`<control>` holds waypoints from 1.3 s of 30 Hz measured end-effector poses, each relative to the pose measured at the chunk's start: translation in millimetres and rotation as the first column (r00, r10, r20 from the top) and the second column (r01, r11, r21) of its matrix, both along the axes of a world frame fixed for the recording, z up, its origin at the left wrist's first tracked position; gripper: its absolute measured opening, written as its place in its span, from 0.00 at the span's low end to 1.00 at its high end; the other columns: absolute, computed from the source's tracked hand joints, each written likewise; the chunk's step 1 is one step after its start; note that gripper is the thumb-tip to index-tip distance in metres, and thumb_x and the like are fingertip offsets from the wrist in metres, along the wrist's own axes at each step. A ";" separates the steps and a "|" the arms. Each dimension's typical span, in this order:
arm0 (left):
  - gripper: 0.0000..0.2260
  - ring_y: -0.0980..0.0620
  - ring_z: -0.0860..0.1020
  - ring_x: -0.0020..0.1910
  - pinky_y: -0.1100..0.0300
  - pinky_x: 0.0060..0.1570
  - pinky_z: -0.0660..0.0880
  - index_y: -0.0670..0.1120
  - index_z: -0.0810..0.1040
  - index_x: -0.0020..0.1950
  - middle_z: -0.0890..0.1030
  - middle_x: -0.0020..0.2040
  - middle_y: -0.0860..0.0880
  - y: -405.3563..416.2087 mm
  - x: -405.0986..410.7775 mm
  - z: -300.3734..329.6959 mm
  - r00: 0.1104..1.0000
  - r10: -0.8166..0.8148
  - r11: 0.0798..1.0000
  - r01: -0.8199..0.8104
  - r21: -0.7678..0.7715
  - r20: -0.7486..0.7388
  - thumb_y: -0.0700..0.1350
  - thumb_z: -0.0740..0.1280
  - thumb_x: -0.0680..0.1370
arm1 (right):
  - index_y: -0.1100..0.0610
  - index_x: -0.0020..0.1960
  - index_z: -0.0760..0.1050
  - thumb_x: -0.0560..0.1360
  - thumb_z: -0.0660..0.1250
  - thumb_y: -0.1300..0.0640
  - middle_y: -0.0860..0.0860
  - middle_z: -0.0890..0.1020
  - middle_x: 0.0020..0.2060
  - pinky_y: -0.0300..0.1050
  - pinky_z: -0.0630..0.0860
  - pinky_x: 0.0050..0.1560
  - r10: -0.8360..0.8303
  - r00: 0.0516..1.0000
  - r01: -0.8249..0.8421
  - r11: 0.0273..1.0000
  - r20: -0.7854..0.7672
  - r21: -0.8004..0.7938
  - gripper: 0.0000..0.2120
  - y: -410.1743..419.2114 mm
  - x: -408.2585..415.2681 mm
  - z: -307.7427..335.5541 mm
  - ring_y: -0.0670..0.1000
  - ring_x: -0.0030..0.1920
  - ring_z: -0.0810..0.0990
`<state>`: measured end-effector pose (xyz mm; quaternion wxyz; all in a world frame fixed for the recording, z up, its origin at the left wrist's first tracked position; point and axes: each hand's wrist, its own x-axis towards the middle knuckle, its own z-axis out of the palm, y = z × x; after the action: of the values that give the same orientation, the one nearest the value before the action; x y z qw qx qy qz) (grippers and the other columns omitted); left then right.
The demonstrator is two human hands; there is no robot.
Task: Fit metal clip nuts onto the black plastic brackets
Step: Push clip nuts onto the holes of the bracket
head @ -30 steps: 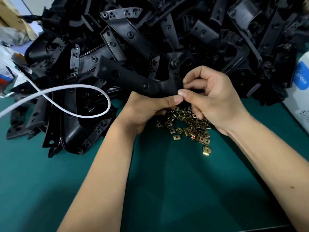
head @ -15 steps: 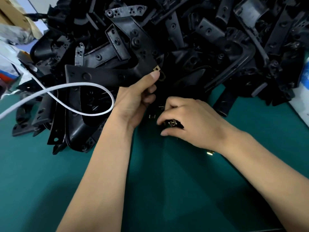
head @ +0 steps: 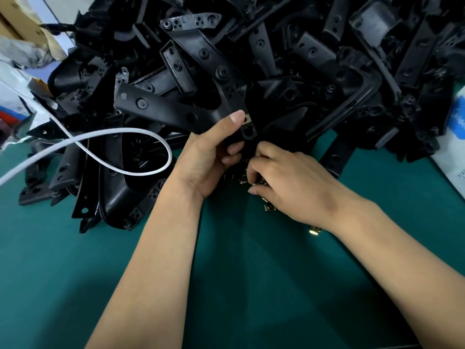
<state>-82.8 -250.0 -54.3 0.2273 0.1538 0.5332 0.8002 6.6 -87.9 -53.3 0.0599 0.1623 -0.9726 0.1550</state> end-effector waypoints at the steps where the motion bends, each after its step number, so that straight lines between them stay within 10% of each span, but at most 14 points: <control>1: 0.09 0.56 0.67 0.33 0.65 0.28 0.63 0.47 0.78 0.47 0.76 0.40 0.52 0.3 0.2 -0.3 1.000 -0.004 1.000 0.004 -0.008 -0.005 0.50 0.74 0.74 | 0.50 0.54 0.77 0.80 0.69 0.45 0.43 0.72 0.51 0.44 0.71 0.45 0.002 1.000 -0.002 1.000 0.000 -0.015 0.09 1.4 -0.4 0.4 0.48 0.44 0.77; 6: 0.12 0.55 0.71 0.34 0.63 0.33 0.66 0.48 0.80 0.46 0.77 0.39 0.51 0.3 0.0 -0.8 1.000 0.021 0.998 -0.022 -0.059 -0.009 0.52 0.75 0.69 | 0.52 0.46 0.79 0.76 0.77 0.56 0.37 0.78 0.35 0.34 0.69 0.39 -0.053 0.999 0.044 0.909 -0.010 -0.415 0.06 15.7 -2.4 1.0 0.40 0.35 0.76; 10: 0.19 0.55 0.74 0.35 0.64 0.35 0.71 0.47 0.83 0.48 0.80 0.39 0.50 -1.2 -0.3 -4.2 0.997 -0.070 0.996 0.069 -0.048 -0.015 0.52 0.84 0.62 | 0.53 0.53 0.83 0.77 0.74 0.60 0.48 0.85 0.41 0.45 0.78 0.41 -0.131 0.991 0.089 0.596 0.013 -0.798 0.06 23.2 -9.4 2.1 0.51 0.38 0.82; 13: 0.23 0.54 0.74 0.36 0.64 0.33 0.69 0.46 0.85 0.50 0.81 0.41 0.50 1.2 2.7 -6.5 0.982 -0.182 0.983 0.182 -0.008 -0.043 0.56 0.84 0.63 | 0.54 0.52 0.86 0.79 0.70 0.61 0.49 0.83 0.36 0.35 0.68 0.31 -0.150 0.987 0.114 0.372 0.062 -0.921 0.07 27.7 -11.1 4.2 0.44 0.31 0.74; 27: 0.28 0.54 0.73 0.36 0.64 0.34 0.67 0.40 0.84 0.57 0.83 0.45 0.50 7.6 7.4 -9.2 0.952 -0.303 0.950 0.300 -0.082 -0.028 0.56 0.83 0.65 | 0.59 0.51 0.76 0.82 0.61 0.71 0.51 0.75 0.37 0.33 0.62 0.24 -0.028 0.980 0.191 -0.109 0.195 -0.975 0.10 23.4 -2.6 23.1 0.43 0.31 0.71; 39: 0.39 0.53 0.70 0.35 0.64 0.32 0.68 0.30 0.74 0.64 0.74 0.49 0.40 13.2 14.1 -3.7 0.953 -0.292 0.949 0.278 -0.149 -0.083 0.56 0.82 0.66 | 0.55 0.43 0.67 0.80 0.65 0.71 0.51 0.79 0.37 0.36 0.62 0.26 -0.075 0.989 0.114 -0.167 0.128 -0.979 0.14 16.4 1.0 25.9 0.45 0.30 0.72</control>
<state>-68.7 -236.8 -57.9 0.3224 0.2548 0.5695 0.7119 7.6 -71.5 -27.4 0.1607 -0.0139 -0.5225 0.8372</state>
